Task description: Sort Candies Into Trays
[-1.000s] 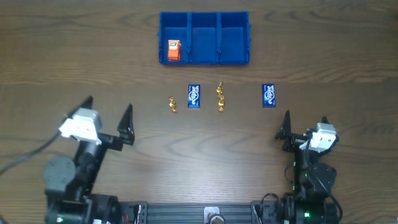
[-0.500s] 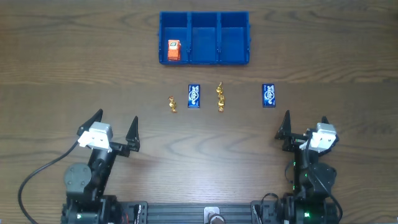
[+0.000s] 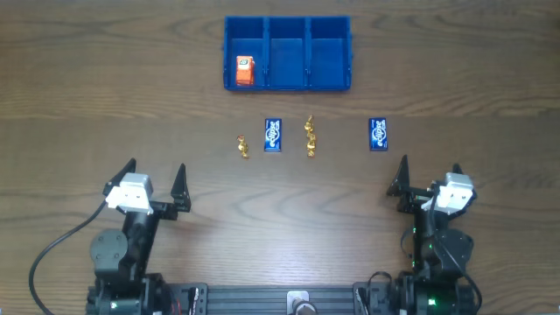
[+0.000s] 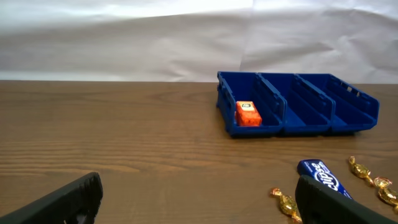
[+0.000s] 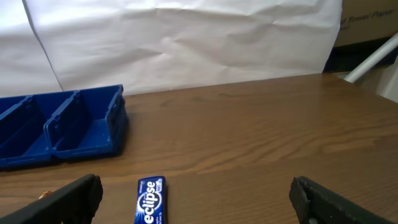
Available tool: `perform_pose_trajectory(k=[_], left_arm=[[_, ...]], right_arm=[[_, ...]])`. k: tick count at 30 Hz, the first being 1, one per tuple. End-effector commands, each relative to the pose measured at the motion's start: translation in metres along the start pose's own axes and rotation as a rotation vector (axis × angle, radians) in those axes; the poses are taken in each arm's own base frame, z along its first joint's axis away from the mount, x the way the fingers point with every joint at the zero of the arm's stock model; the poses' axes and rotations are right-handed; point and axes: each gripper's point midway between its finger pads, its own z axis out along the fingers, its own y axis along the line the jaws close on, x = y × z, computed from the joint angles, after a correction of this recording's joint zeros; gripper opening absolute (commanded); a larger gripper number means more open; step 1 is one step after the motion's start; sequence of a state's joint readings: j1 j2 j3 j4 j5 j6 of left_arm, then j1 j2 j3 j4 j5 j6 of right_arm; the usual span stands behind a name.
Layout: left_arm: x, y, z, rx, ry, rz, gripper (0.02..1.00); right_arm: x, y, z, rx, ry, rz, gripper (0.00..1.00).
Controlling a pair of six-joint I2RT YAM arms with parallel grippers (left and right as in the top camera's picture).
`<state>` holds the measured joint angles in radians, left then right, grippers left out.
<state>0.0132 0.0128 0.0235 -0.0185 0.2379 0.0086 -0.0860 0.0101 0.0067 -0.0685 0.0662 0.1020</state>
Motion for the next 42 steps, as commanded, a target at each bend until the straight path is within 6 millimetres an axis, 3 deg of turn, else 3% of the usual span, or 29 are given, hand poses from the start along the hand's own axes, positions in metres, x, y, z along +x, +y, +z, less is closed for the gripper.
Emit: perform_pose_trajectory(k=[1, 29, 32, 36, 42], left_arm=[[0.015, -0.001, 0.001, 0.01, 0.044, 0.005, 0.998], [0.015, -0.001, 0.001, 0.01, 0.044, 0.005, 0.998], [0.015, -0.001, 0.001, 0.01, 0.044, 0.005, 0.998], [0.015, -0.001, 0.001, 0.01, 0.044, 0.005, 0.996], [0.015, -0.001, 0.001, 0.01, 0.044, 0.005, 0.998]], right_arm=[[0.0, -0.001, -0.001, 0.002, 0.0, 0.001, 1.0], [0.001, 0.003, 0.0, -0.017, 0.01, 0.002, 1.0], [-0.012, 0.013, -0.001, -0.069, 0.026, 0.034, 1.0], [-0.045, 0.034, 0.001, -0.166, 0.138, 0.087, 1.0], [-0.068, 0.041, 0.029, -0.145, 0.466, 0.094, 1.0]])
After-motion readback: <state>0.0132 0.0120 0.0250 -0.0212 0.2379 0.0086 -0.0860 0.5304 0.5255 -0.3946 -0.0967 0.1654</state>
